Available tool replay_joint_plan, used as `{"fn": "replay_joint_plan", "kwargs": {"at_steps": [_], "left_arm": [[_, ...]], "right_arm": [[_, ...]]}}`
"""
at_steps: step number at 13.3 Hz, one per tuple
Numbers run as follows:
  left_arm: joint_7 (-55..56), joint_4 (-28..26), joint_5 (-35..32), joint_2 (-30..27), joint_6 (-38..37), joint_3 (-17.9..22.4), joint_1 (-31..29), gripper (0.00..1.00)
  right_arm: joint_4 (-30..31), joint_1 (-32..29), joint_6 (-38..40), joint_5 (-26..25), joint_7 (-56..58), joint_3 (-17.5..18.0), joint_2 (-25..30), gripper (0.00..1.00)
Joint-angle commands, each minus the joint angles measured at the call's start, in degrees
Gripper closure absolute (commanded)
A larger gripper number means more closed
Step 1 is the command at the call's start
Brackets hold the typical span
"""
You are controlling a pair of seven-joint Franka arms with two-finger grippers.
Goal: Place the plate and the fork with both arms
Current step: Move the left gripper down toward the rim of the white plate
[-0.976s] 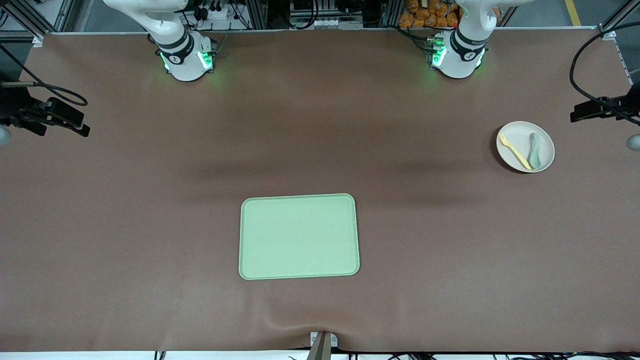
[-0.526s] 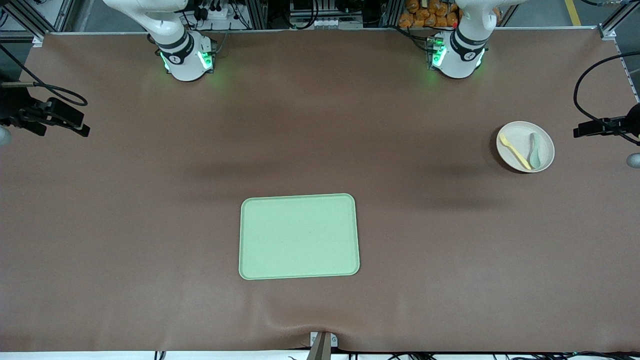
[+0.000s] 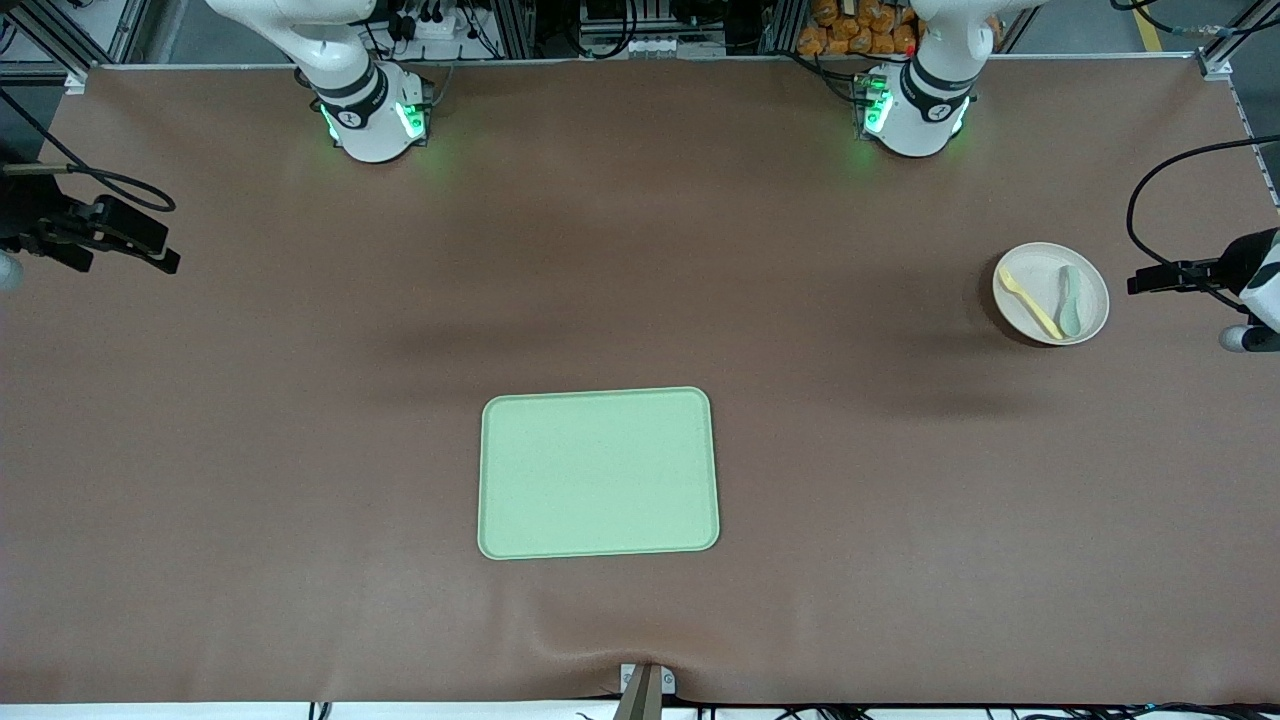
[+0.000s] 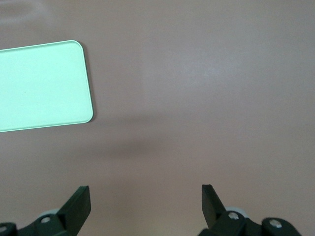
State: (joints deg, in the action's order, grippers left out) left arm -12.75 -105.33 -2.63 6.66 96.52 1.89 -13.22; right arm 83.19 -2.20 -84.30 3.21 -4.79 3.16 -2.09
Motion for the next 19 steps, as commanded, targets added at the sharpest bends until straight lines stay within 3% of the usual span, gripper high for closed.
{"fn": "replay_joint_plan", "kwargs": {"at_steps": [1,9,19], "left_arm": [[-2.53,-5.04,-0.88,-1.56,5.06,-0.39,-1.89,0.00],[-3.68,-12.61,-0.88,-1.21,14.83,-0.39,-2.95,0.00],[-3.68,-12.61,-0.88,0.46,15.27,-0.39,-2.95,0.00]], "right_arm": [[-0.13,-0.88,0.27,0.74,0.92,0.44,0.07,0.00],[-0.13,-0.88,0.19,0.74,0.92,0.44,0.07,0.00],[-0.13,-0.96,0.10,0.83,0.92,0.36,0.07,0.00]]}}
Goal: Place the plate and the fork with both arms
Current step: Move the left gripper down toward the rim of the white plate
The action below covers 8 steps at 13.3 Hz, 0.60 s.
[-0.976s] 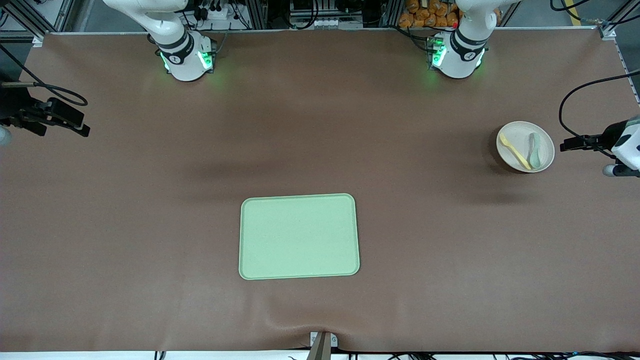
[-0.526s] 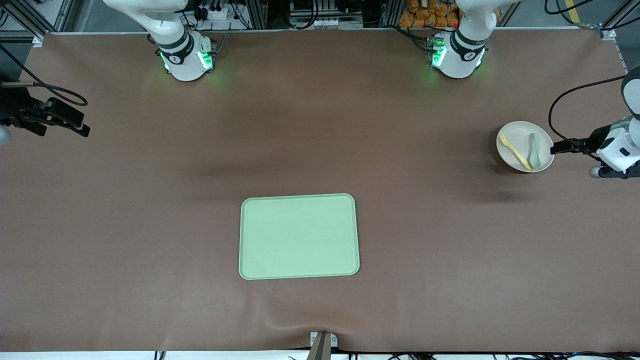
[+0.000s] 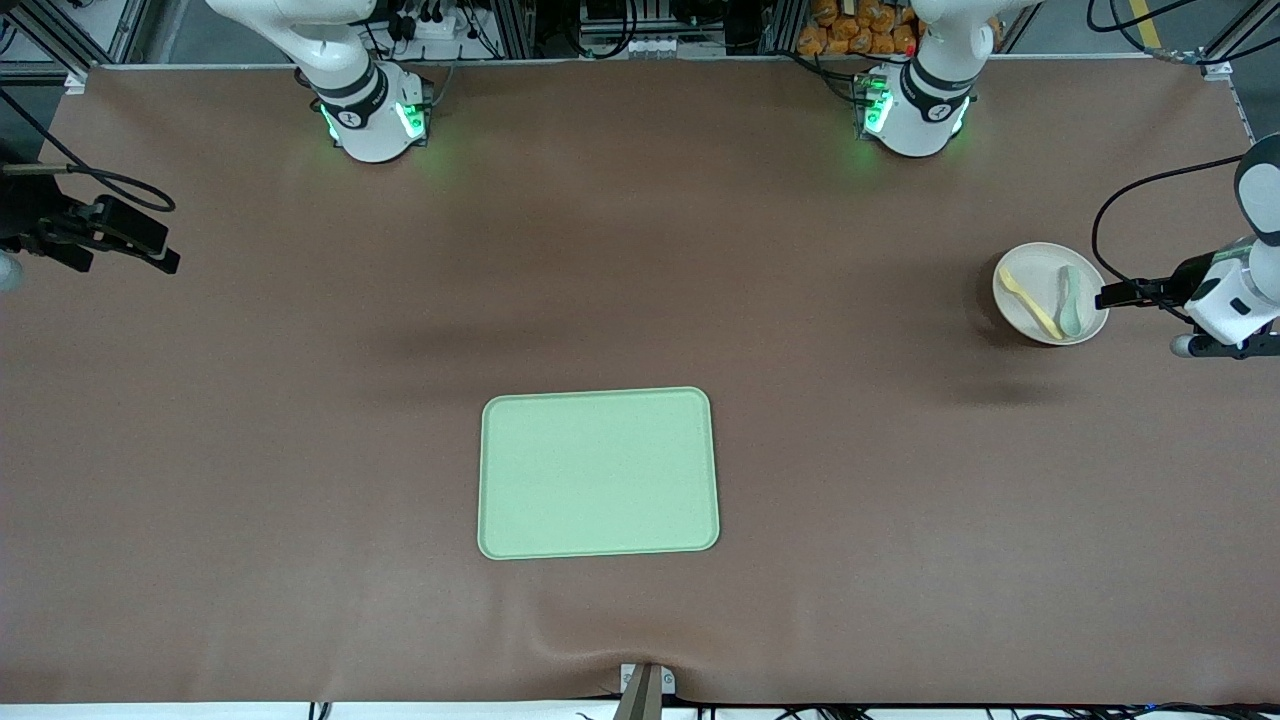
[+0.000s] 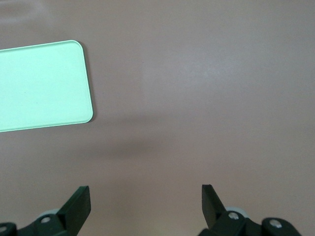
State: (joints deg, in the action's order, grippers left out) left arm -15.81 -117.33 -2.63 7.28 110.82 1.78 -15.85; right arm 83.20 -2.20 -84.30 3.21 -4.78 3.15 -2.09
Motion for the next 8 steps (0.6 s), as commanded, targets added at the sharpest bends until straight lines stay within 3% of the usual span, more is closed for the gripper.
{"fn": "replay_joint_plan", "kwargs": {"at_steps": [1,8], "left_arm": [[-0.63,-0.62,-0.88,-0.07,1.07,-0.37,-0.32,0.00],[-0.72,-1.49,-0.88,4.14,1.94,-0.46,-0.23,0.00]], "right_arm": [[-0.14,-0.96,0.18,0.83,0.91,0.37,0.07,0.00],[-0.14,-0.96,0.19,0.83,0.91,0.37,0.07,0.00]]}}
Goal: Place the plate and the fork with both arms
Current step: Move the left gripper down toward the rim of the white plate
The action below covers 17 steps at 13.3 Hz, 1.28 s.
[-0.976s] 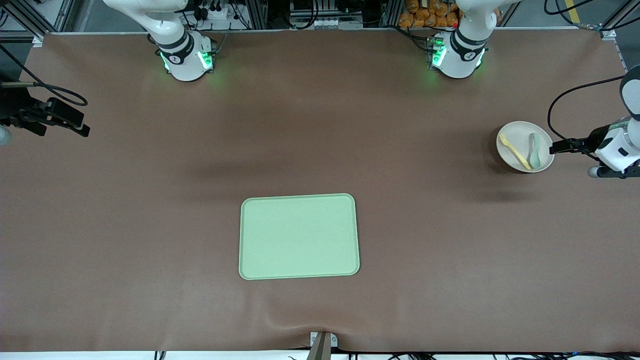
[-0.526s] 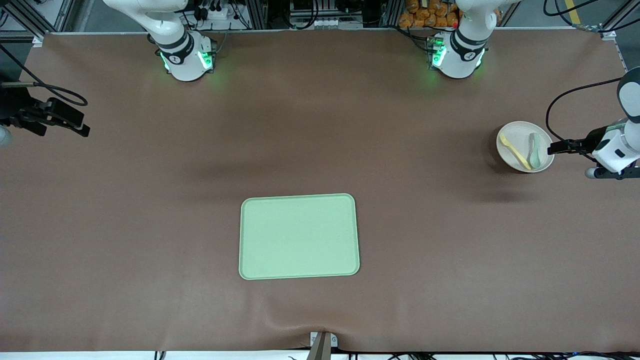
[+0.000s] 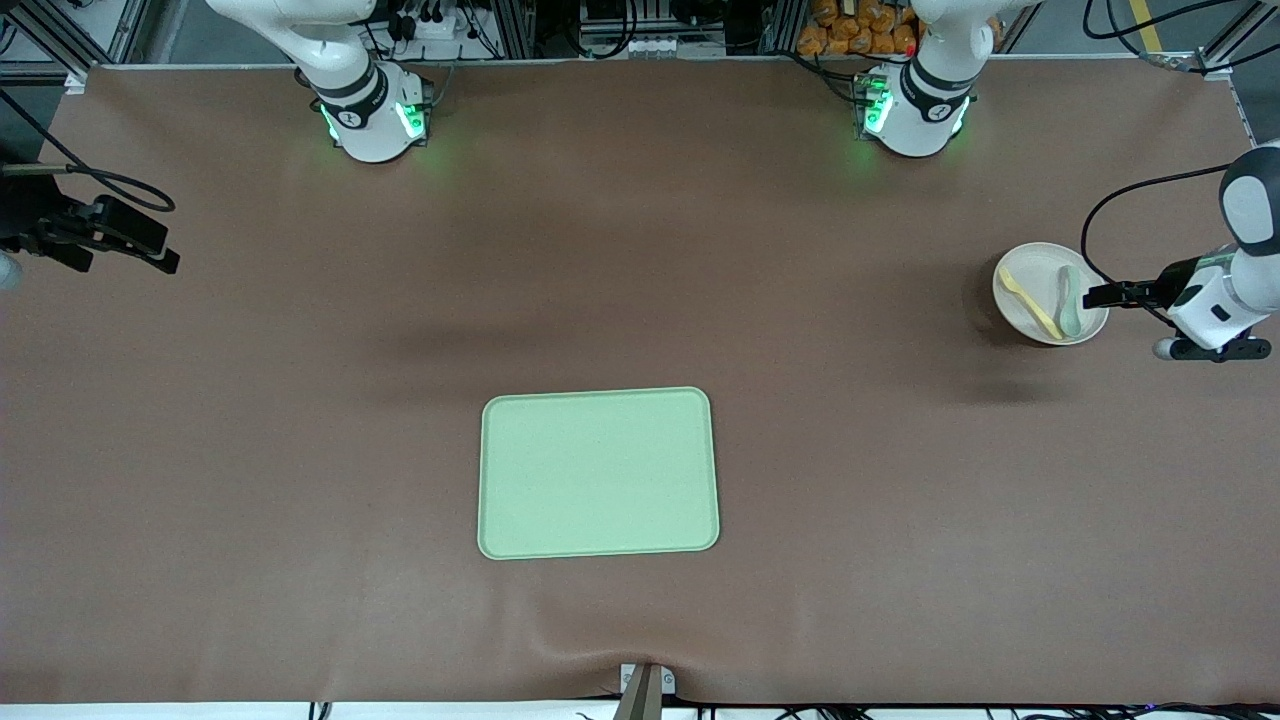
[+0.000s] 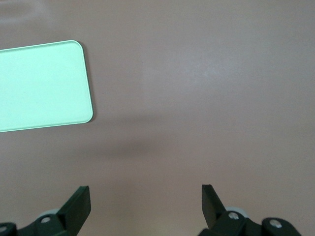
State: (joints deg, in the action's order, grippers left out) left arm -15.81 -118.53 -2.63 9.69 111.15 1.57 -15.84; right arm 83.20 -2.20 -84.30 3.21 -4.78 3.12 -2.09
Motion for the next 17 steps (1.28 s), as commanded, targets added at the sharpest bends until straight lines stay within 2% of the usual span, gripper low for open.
{"fn": "replay_joint_plan", "kwargs": {"at_steps": [1,2,7,11,14,17], "left_arm": [[-1.32,-0.73,-0.88,3.04,2.22,-0.16,-0.33,0.00],[-2.90,-1.52,-1.23,4.01,4.14,-0.08,-0.85,0.00],[-17.04,-3.02,-3.52,9.28,13.82,-0.25,-11.74,0.00],[-19.25,-3.02,-3.61,12.27,15.24,-0.08,-12.72,0.00],[-25.57,-2.94,-3.70,14.20,17.69,-0.16,-16.85,0.00],[-25.68,-3.02,-3.78,15.61,19.10,-0.25,-17.38,0.00]], "right_arm": [[-0.14,-0.96,0.10,0.83,0.91,0.40,-0.02,0.00],[-0.14,-0.96,0.18,0.83,0.91,0.40,0.07,0.00],[-0.14,-1.05,0.19,0.83,0.91,0.40,0.07,0.00],[-0.14,-1.05,0.10,0.83,0.91,0.40,-0.02,0.00],[-0.14,-1.05,0.10,0.83,0.91,0.40,-0.02,0.00],[-0.14,-1.05,0.10,0.83,0.91,0.40,-0.02,0.00]]}}
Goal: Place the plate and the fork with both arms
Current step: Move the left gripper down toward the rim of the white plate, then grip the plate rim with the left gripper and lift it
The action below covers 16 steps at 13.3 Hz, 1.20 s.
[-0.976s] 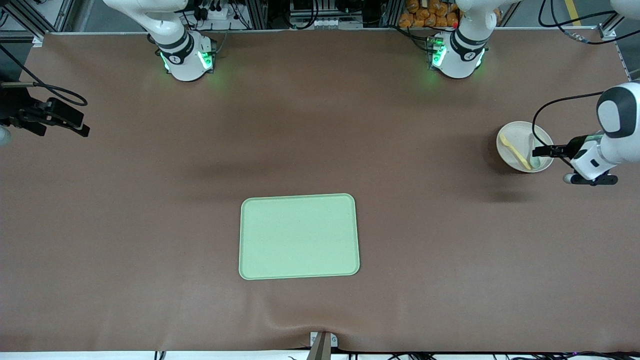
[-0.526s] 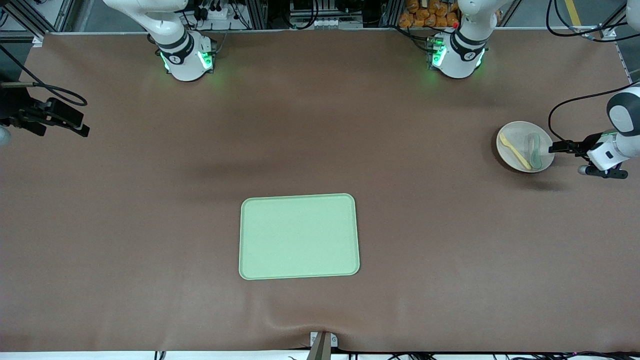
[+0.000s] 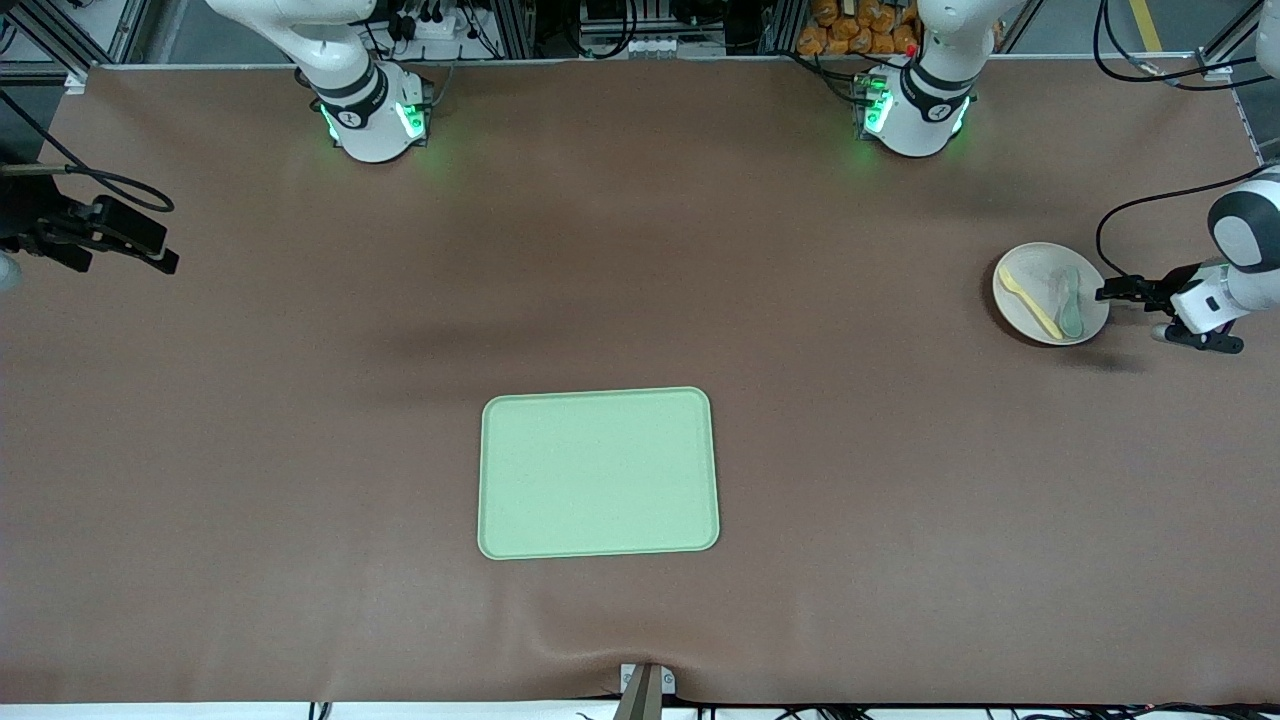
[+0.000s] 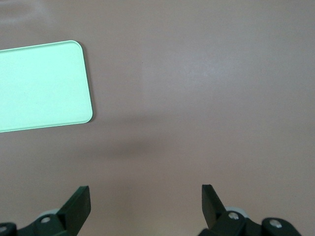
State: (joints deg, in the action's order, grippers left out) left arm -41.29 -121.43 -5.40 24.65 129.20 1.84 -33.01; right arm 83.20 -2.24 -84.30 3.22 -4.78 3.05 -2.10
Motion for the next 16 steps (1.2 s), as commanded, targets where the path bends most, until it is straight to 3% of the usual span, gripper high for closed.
{"fn": "replay_joint_plan", "kwargs": {"at_steps": [1,4,5,6,7,8,16], "left_arm": [[-0.20,-0.12,-1.01,0.92,1.23,-0.61,-0.21,0.00],[-0.20,-0.12,-1.01,1.54,1.40,-0.87,-0.12,0.00],[-0.11,-0.21,-0.75,1.72,1.49,-1.04,-0.12,0.12],[-0.11,-0.21,-0.31,1.81,1.58,-1.57,-0.21,0.64],[-0.02,-0.21,-0.22,1.89,1.58,-1.75,-0.12,0.96],[-0.11,-0.30,-0.22,1.89,1.58,-1.75,-0.12,1.00],[-0.29,0.05,-0.22,-0.47,0.01,-4.03,-0.12,1.00]], "right_arm": [[-0.14,-1.01,0.01,0.83,0.91,0.46,-0.09,0.00],[-0.14,-1.01,0.01,0.83,0.91,0.46,-0.09,0.00],[-0.14,-1.01,0.01,0.83,0.91,0.46,-0.01,0.00],[-0.14,-1.01,0.01,0.83,0.91,0.46,-0.09,0.00],[-0.14,-1.01,0.01,0.83,0.91,0.46,-0.01,0.00],[-0.14,-1.01,0.01,0.83,0.91,0.46,-0.01,0.00],[-0.14,-1.01,-0.16,0.83,0.91,0.46,-0.09,0.00]]}}
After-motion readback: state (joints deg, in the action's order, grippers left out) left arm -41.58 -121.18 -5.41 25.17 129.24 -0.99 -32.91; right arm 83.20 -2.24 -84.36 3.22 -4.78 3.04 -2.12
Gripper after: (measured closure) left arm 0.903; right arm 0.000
